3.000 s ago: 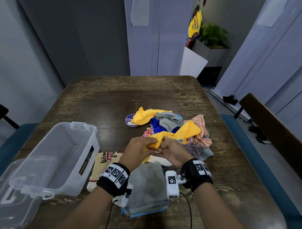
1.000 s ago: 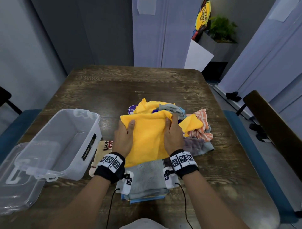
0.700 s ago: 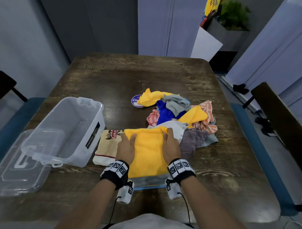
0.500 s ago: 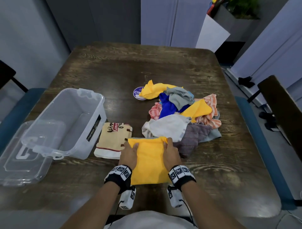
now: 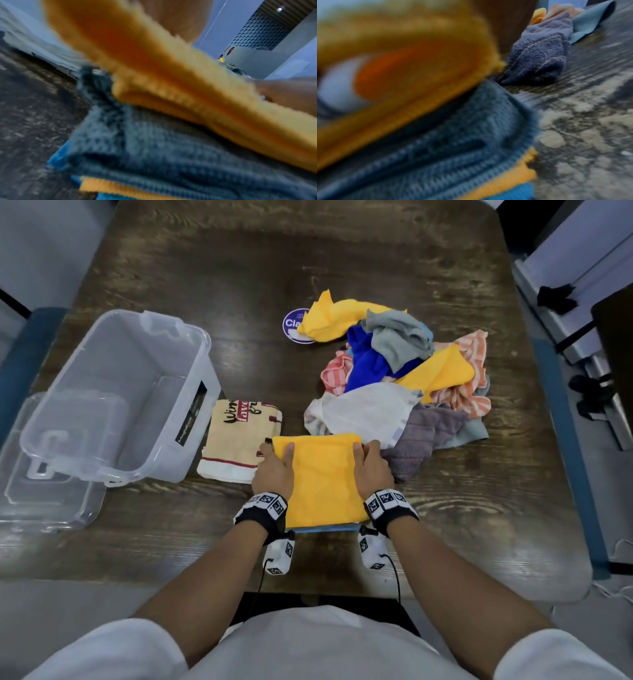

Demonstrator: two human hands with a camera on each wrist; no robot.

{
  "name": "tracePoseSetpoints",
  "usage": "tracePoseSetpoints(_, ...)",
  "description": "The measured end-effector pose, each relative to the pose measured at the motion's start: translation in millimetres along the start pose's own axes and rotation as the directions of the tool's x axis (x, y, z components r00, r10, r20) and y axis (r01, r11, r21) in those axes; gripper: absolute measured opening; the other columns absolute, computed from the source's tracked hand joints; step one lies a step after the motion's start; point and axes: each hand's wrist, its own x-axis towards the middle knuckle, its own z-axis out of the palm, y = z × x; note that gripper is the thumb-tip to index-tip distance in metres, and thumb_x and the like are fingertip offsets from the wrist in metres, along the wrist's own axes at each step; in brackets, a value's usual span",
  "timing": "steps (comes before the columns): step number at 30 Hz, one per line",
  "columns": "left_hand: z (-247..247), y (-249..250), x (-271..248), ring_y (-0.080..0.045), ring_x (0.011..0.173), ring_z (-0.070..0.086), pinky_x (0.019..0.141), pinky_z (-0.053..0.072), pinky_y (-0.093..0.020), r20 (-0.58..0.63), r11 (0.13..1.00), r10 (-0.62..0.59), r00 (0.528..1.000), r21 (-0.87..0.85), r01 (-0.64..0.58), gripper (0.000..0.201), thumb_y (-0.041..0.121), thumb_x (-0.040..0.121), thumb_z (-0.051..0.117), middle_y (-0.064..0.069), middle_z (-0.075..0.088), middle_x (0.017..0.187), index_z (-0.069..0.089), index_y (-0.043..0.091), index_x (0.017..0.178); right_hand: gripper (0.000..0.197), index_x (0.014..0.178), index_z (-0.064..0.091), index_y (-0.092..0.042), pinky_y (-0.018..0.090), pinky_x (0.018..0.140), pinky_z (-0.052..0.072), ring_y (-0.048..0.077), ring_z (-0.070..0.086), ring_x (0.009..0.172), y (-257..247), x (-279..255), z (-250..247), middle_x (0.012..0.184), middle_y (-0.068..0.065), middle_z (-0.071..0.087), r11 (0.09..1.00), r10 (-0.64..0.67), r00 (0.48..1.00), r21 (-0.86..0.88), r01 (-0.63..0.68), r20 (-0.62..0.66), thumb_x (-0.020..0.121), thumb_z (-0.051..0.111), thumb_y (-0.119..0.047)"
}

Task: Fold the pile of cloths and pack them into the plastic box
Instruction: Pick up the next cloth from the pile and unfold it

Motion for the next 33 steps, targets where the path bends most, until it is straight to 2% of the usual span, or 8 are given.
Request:
tracePoseSetpoints(6,11,-8,2,-0.044,0.085,0.064,0.068,0.043,-0.045,-0.051,1.0,0.021,0.998,-0.004,-0.022,0.043,0.045,0.107,0.027,-0.022,0.066,0.096,0.036,0.008,0.127,0.043,0.115,0.04,-0.013,0.04,0.061,0.04,0.038,0.06,0.08,18,-11,21,0.08,0.004,0.052,0.999,0.021,1.0,0.025,-0.021,-0.002,0.106,0.028,-0.053)
tracePoseSetpoints(12,25,-15,12,-0.045,0.098,0.063,0.078,0.044,-0.048,-0.017,0.999,-0.013,1.0,0.037,0.014,0.044,0.042,0.108,0.024,-0.023,0.066,0.108,0.028,0.013,0.142,0.035,0.116,0.038,-0.014,0.046,0.071,0.047,0.039,0.061,0.086,19,-2,33,0.097,0.019,0.064,0.998,0.062,0.998,-0.006,-0.062,0.0,0.108,0.024,-0.045)
tracePoseSetpoints(19,24,-10,12,-0.045,0.101,0.06,0.081,0.044,-0.048,-0.097,1.0,0.003,0.995,-0.01,-0.004,0.035,0.033,0.109,0.029,-0.02,0.059,0.119,0.035,0.009,0.132,0.036,0.116,0.037,-0.012,0.049,0.078,0.05,0.04,0.061,0.088,17,0,26,0.097,0.02,0.064,0.999,0.045,0.998,-0.023,-0.044,0.049,0.109,0.021,-0.043)
tracePoseSetpoints(23,22,-10,1,-0.036,0.123,0.046,0.1,0.04,-0.049,-0.285,0.952,0.304,0.909,0.123,-0.28,0.042,0.005,0.101,0.044,-0.017,0.046,0.138,0.041,0.009,0.143,0.036,0.114,0.036,-0.012,0.044,0.07,0.046,0.039,0.061,0.086,20,-3,23,0.095,0.019,0.063,0.999,0.027,0.998,-0.041,-0.025,0.048,0.109,0.02,-0.043)
tracePoseSetpoints(25,25,-3,-6,-0.034,0.138,0.036,0.115,0.03,-0.05,-0.192,0.865,0.489,0.851,0.23,-0.445,0.045,0.011,0.104,0.042,-0.017,0.038,0.151,0.039,0.011,0.148,0.037,0.114,0.036,-0.012,0.044,0.069,0.043,0.039,0.061,0.087,18,-3,25,0.096,0.02,0.064,0.999,0.031,0.998,-0.036,-0.03,0.045,0.108,0.018,-0.044)
tracePoseSetpoints(27,36,-2,-10,-0.033,0.15,0.02,0.124,0.013,-0.05,0.011,0.749,0.602,0.798,0.337,-0.57,0.051,0.035,0.108,0.031,-0.017,0.024,0.162,0.033,0.013,0.154,0.036,0.113,0.035,-0.011,0.045,0.071,0.043,0.04,0.061,0.089,18,-2,26,0.097,0.022,0.063,0.998,0.049,0.997,-0.032,-0.048,0.053,0.109,0.018,-0.043)
tracePoseSetpoints(30,53,-16,-7,-0.029,0.155,0.0,0.124,-0.007,-0.047,0.184,0.696,0.567,0.803,0.415,-0.586,0.071,0.059,0.102,0.012,-0.012,0.005,0.168,0.013,0.02,0.161,0.032,0.108,0.032,-0.014,0.044,0.071,0.04,0.04,0.061,0.093,20,1,27,0.1,0.022,0.063,0.997,0.065,0.995,-0.039,-0.062,0.073,0.109,0.018,-0.042)
tracePoseSetpoints(33,62,-23,-1,-0.027,0.155,0.0,0.124,-0.006,-0.048,0.193,0.684,0.562,0.805,0.44,-0.582,0.071,0.061,0.102,0.014,-0.011,0.005,0.168,0.01,0.022,0.161,0.031,0.107,0.031,-0.015,0.043,0.071,0.039,0.039,0.06,0.093,25,5,30,0.1,0.022,0.063,0.997,0.065,0.994,-0.055,-0.06,0.083,0.109,0.017,-0.042)
